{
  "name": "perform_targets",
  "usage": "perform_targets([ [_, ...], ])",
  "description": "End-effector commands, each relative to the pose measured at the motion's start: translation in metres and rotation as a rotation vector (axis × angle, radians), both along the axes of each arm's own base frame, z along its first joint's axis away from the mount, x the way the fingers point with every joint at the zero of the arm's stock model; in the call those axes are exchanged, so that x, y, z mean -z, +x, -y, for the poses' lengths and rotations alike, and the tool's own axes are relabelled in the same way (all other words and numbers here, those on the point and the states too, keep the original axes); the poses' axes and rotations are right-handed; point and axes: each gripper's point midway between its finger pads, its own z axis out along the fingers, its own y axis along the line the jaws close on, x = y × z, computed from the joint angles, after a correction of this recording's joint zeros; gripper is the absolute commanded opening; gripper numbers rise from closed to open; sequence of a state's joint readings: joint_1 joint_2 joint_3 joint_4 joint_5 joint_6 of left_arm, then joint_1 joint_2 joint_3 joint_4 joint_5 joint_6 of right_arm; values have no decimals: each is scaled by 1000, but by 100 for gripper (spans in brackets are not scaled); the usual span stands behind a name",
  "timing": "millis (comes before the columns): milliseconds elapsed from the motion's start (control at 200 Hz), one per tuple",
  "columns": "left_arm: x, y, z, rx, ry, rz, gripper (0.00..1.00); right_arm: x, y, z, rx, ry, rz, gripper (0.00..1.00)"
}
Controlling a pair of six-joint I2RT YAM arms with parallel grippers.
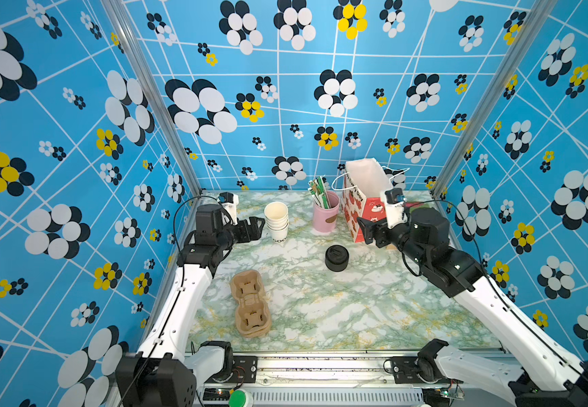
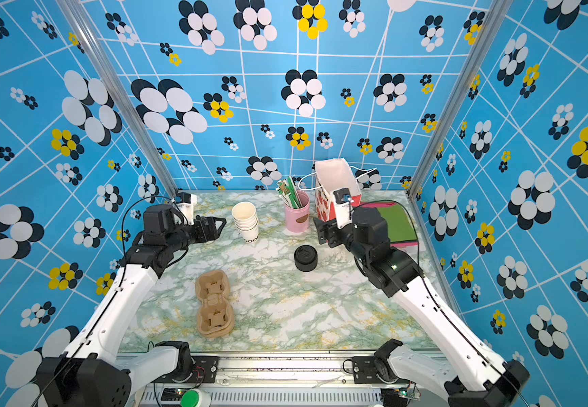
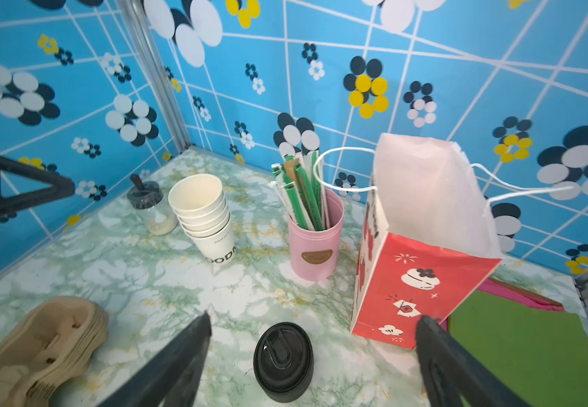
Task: Pack the takeout coffee
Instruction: 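Reach left gripper to the white cup stack while right gripper nears the lid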
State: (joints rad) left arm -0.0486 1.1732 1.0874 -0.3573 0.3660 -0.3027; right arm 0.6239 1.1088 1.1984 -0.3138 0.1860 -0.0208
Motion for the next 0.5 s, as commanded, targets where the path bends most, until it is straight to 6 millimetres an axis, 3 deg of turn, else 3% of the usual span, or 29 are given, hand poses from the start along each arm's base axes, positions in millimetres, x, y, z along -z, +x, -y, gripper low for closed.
perform_targets([
  [0, -13, 0, 0, -65, -32, -87, 91, 21, 3, -22, -26, -153, -37, 95],
  [130, -14, 9, -1, -123, -38, -147, 85, 46, 9, -52, -74, -190, -79, 98],
  [225, -10, 16, -5, -208, -65, -191, 71, 57, 12, -64, -88, -183, -96, 99],
  [360, -5, 25, -5, -286, 17, -248, 69, 72, 15, -69, -90, -195, -117, 99],
  [495, -1, 35, 8, -308, 42, -306, 64, 83, 17, -67, -79, -228, -128, 99],
])
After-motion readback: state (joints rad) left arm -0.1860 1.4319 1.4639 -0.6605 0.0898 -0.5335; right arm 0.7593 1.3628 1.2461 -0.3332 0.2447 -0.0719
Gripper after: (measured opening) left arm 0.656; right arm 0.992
